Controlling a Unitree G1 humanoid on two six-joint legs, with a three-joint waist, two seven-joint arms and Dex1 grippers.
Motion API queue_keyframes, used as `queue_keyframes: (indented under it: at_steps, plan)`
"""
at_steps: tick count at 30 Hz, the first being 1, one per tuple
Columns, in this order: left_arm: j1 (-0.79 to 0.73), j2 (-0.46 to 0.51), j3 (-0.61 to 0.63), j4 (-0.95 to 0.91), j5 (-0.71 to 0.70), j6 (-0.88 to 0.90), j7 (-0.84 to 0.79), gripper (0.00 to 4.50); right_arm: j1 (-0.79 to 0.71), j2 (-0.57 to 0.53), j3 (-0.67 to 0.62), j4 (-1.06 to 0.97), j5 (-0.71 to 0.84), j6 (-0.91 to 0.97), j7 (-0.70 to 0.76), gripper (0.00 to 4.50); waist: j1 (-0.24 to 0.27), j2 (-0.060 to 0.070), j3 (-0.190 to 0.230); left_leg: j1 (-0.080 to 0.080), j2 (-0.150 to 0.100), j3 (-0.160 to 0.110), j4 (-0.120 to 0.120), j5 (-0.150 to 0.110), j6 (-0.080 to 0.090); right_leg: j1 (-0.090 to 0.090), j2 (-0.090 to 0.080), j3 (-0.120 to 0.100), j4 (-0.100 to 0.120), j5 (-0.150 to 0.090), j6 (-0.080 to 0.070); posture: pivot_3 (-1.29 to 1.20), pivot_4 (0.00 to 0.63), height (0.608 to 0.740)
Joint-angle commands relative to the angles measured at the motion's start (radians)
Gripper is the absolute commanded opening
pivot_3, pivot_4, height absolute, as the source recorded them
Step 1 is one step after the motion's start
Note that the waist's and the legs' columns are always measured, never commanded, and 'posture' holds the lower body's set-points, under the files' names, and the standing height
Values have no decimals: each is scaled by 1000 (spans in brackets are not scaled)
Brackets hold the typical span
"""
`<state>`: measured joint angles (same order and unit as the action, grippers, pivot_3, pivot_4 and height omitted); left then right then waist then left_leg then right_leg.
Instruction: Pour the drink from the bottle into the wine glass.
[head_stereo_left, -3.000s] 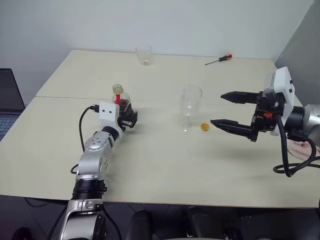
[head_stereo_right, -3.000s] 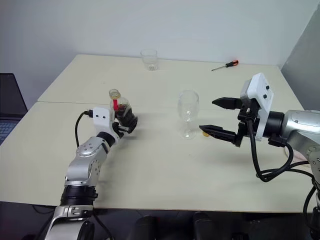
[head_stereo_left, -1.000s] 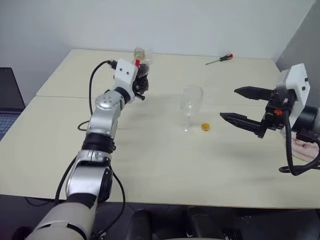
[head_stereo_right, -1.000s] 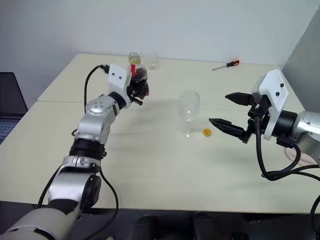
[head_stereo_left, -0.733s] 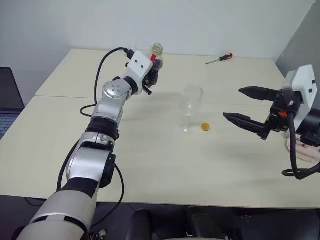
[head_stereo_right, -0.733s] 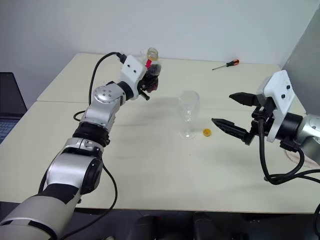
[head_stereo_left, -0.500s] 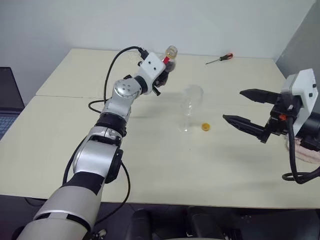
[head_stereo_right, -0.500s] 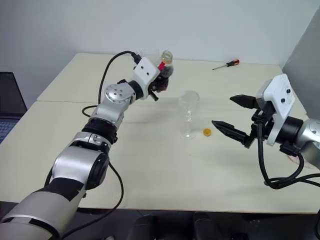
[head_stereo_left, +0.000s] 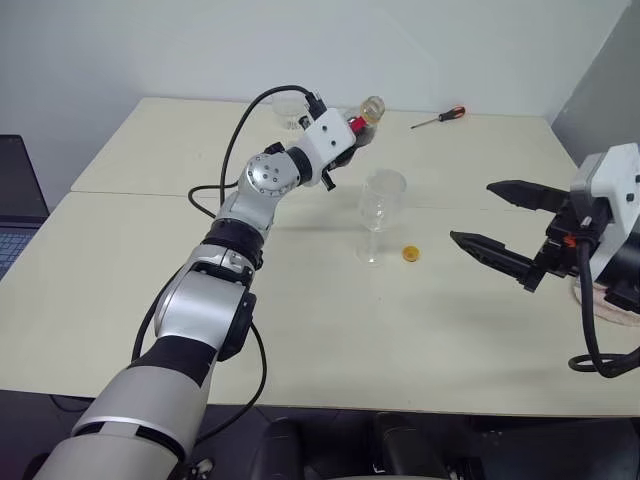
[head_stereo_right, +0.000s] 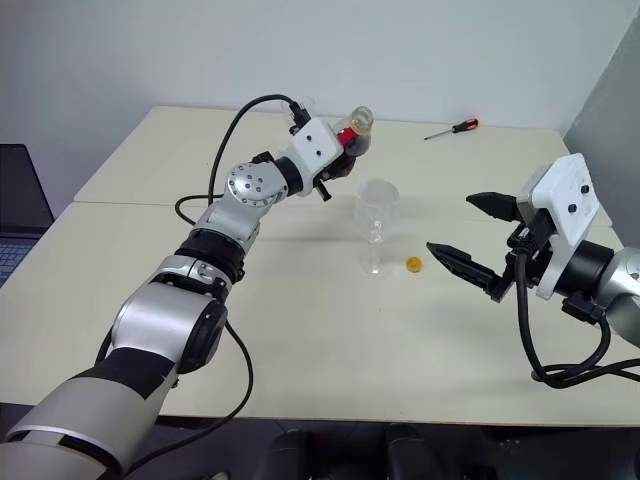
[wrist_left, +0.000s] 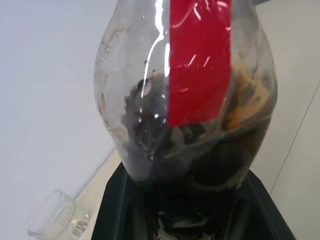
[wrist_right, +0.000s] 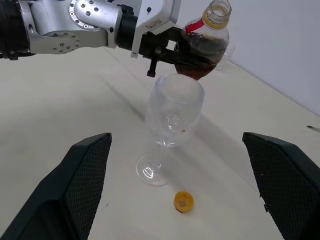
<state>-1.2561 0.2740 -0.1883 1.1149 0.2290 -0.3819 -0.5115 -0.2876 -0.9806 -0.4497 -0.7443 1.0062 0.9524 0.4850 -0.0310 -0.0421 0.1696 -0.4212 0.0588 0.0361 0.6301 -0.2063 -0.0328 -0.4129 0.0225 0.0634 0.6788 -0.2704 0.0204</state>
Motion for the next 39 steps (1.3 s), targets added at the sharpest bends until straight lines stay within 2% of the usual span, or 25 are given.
queue_keyframes:
  at_steps: [1, 39]
  plan:
    - [-38, 17, -12, -17, 29, -67, 27, 1001, -4, -20, -33, -28, 24, -2, -25, 4500, 0, 0, 0, 0, 0, 0, 0, 0, 0, 0, 0, 0, 0, 0, 0, 0, 150, 740]
    - [24, 104, -95, -65, 205, -295, 209, 1001, -15, -32, 27, -17, 47, -22, -56, 4500, 1, 0, 0, 0, 0, 0, 1, 0, 0, 0, 0, 1, 1, 0, 0, 0, 150, 740]
